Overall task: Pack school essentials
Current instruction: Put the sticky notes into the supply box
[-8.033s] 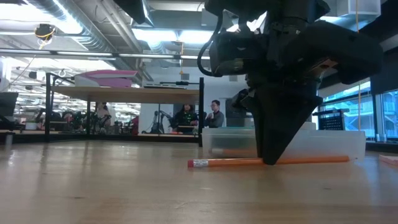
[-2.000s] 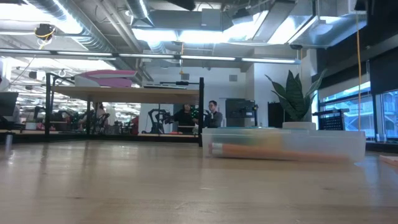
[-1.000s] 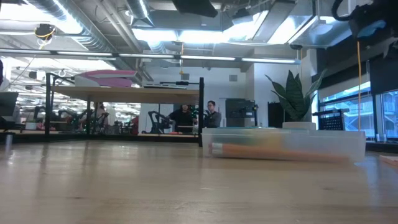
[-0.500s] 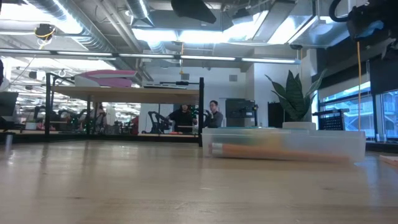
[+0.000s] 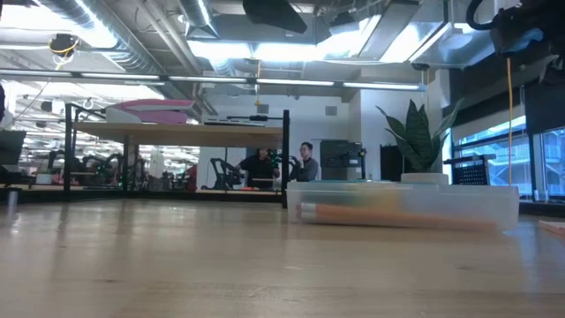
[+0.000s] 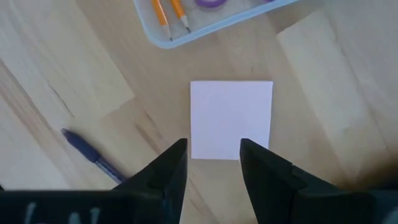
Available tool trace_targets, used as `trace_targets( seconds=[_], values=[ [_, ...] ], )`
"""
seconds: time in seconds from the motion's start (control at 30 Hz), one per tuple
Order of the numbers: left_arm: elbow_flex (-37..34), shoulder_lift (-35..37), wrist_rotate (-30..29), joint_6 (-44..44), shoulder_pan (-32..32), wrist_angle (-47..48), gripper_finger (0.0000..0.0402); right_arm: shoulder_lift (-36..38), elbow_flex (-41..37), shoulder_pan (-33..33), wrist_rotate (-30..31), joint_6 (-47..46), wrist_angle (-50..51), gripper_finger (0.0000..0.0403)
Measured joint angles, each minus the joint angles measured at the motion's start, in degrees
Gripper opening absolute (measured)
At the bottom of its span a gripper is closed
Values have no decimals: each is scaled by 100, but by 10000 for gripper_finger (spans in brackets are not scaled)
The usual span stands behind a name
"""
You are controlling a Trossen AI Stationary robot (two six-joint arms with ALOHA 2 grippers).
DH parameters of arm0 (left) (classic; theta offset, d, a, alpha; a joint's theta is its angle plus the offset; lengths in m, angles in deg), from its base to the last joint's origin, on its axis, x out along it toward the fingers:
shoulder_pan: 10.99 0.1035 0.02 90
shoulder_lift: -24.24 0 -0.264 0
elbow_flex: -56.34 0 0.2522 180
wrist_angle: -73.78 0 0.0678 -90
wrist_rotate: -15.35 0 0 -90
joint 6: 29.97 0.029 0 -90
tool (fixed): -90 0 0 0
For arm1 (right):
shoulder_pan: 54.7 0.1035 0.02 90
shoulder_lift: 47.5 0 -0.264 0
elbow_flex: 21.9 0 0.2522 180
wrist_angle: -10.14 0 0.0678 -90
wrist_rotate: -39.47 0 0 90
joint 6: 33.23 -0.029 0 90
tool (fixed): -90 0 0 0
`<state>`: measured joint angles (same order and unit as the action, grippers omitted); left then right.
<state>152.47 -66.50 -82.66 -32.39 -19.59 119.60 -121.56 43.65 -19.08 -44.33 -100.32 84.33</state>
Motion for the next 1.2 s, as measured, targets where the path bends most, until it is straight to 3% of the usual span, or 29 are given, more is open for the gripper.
trace_targets(
  seconds=[0.27, 0.43, 0.63, 0.8, 0.97, 1.2],
  values=[
    [0, 0, -2, 0, 0, 0, 390, 0, 0, -29, 255, -5, 130, 151],
    [0, 0, -2, 0, 0, 2, 390, 0, 0, -59, 392, -9, 116, 177],
    [0, 0, -2, 0, 0, 2, 390, 0, 0, -37, 387, -13, 116, 228],
    [0, 0, -2, 0, 0, 2, 390, -2, -162, -37, 374, -16, 81, 299],
    [0, 0, -2, 0, 0, 2, 390, -2, -571, -37, 149, 43, -609, 364],
    [0, 0, -2, 0, 0, 2, 390, -2, -862, 41, 123, 150, -1091, 386]
  ],
)
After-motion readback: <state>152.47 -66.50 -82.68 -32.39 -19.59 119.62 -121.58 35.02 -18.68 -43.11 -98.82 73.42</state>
